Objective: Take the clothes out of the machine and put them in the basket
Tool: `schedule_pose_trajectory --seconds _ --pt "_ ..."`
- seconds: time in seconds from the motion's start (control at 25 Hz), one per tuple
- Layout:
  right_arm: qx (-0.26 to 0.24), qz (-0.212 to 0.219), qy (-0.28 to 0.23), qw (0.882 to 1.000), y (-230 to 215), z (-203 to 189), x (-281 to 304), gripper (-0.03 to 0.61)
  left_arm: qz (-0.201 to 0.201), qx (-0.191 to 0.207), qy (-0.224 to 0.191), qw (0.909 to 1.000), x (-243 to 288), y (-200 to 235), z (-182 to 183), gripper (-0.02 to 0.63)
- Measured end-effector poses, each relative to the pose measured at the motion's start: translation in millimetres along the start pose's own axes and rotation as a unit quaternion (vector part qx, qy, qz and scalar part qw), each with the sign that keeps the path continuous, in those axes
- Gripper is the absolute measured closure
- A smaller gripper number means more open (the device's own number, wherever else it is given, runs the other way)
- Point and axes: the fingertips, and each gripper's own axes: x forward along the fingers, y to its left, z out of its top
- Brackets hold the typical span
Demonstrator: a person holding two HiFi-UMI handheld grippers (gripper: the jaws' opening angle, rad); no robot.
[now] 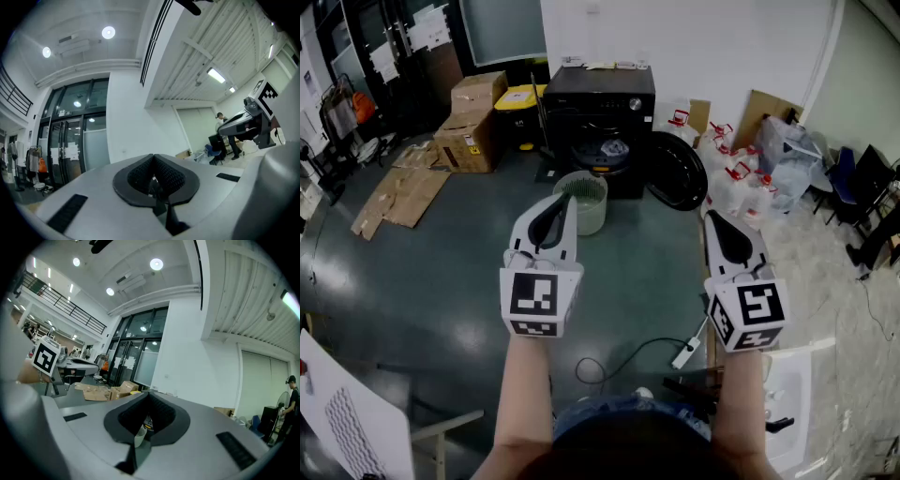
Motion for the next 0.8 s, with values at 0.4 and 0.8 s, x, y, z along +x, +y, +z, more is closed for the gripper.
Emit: schedule_pose_trajectory --seconds 0.4,0.8 --pt "0.006 0.012 -0.008 1.000 -57 -16 -8 0.577 0.005 -0.018 0.000 0.9998 23 -47 10 0.611" --pt "0.091 0.024 -0.013 0.996 -88 -42 -17 0.025 0.068 -0.038 0.047 0.9959 34 -74 -3 0.065"
